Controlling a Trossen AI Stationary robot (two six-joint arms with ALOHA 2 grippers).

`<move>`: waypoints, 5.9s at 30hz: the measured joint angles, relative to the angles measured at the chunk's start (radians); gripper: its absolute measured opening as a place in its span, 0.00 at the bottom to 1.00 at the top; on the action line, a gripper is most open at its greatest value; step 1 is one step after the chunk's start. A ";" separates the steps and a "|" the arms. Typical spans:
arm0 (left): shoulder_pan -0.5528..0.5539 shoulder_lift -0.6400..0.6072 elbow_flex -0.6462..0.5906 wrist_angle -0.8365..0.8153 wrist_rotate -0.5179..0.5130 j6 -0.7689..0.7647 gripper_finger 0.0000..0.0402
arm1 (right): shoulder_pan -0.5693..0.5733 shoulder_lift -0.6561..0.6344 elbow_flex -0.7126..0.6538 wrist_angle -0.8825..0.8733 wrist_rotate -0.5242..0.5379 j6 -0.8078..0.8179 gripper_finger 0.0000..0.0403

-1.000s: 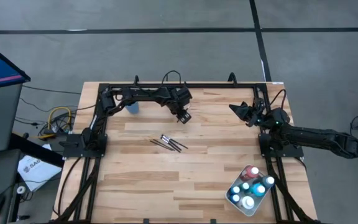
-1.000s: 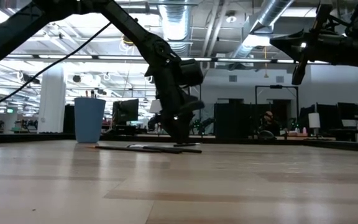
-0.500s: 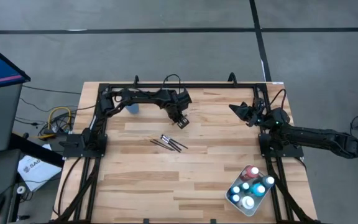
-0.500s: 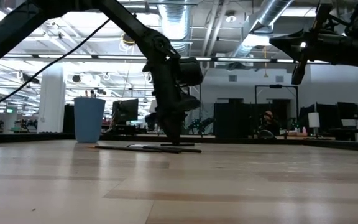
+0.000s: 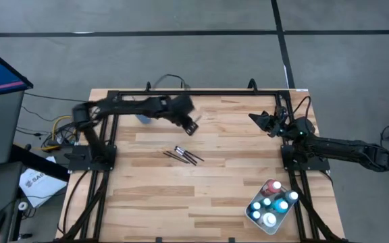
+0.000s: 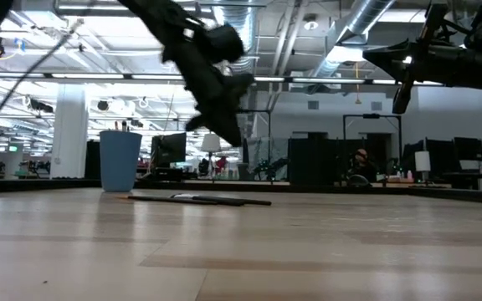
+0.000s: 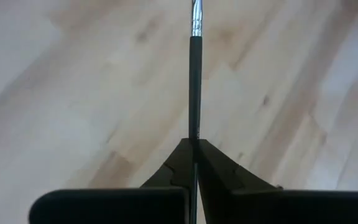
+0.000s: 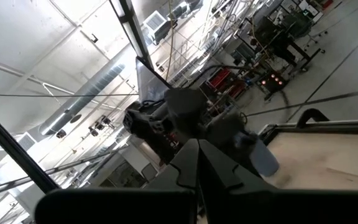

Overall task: Pick & Place Paint Supplies
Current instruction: Put the silver paint brush into the blue cup

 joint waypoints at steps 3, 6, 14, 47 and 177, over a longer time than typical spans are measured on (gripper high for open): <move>0.027 -0.154 -0.138 0.075 -0.083 -0.050 0.00 | 0.000 0.000 0.000 0.000 0.000 0.000 0.00; 0.061 -0.324 -0.259 0.115 -0.176 -0.083 0.00 | -0.001 0.000 0.000 0.000 0.005 -0.001 0.00; 0.157 -0.716 -0.489 0.137 -0.444 -0.108 0.00 | -0.001 0.000 0.000 0.001 0.012 -0.003 0.00; 0.170 -0.982 -0.986 0.422 -0.669 -0.128 0.01 | -0.002 0.000 0.000 0.001 0.038 0.057 0.00; 0.098 -1.505 -0.698 0.276 0.114 -0.082 0.03 | 0.397 1.667 1.738 -1.782 0.112 -0.346 0.00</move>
